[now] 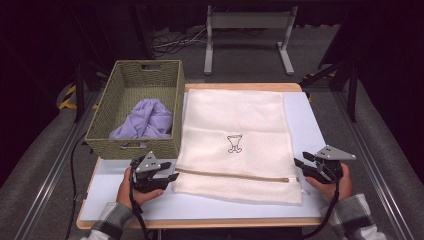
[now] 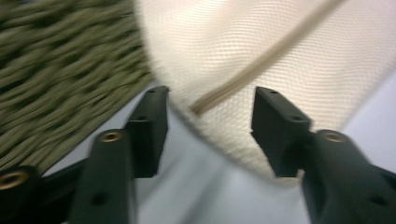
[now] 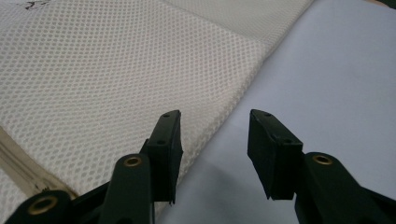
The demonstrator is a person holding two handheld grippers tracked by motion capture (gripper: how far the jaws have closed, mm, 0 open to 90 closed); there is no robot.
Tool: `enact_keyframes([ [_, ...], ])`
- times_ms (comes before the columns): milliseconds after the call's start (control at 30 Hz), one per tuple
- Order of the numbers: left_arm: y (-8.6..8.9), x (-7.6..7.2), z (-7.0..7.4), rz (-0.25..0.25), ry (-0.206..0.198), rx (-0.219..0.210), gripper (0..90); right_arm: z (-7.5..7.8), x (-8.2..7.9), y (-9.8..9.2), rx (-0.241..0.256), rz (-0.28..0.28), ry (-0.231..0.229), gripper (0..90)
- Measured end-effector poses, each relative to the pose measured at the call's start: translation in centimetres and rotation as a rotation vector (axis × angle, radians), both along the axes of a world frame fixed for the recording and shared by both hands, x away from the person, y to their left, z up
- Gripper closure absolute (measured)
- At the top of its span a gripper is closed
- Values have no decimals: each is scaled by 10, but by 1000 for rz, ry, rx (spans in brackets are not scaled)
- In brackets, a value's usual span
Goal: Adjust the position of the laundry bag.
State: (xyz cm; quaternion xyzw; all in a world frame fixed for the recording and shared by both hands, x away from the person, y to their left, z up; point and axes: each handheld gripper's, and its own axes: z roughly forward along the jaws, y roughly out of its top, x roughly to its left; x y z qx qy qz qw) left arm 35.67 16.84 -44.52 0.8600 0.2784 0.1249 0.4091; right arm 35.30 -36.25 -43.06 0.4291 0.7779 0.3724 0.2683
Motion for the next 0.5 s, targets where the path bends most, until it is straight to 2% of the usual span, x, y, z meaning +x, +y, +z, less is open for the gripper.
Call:
enact_keyframes([
  [67,-6,3,0,-11,1,8,550,-2,5,4,0,10,9,560],
  [100,-12,5,-1,-9,15,30,567,-2,8,6,-5,9,15,551],
  [133,-16,6,-2,-7,21,44,578,-4,12,7,-11,-4,18,503],
  [167,-19,7,-3,-3,19,56,580,-4,17,7,-1,-21,24,470],
  [233,-22,7,-3,0,13,84,606,-5,25,6,45,-38,32,493],
  [367,-19,9,-5,10,32,78,747,-7,41,8,48,-48,52,500],
  [467,-23,9,-5,10,34,101,805,-9,53,9,45,-66,85,480],
  [500,-23,9,-4,10,38,107,821,-9,58,9,40,-78,100,497],
])
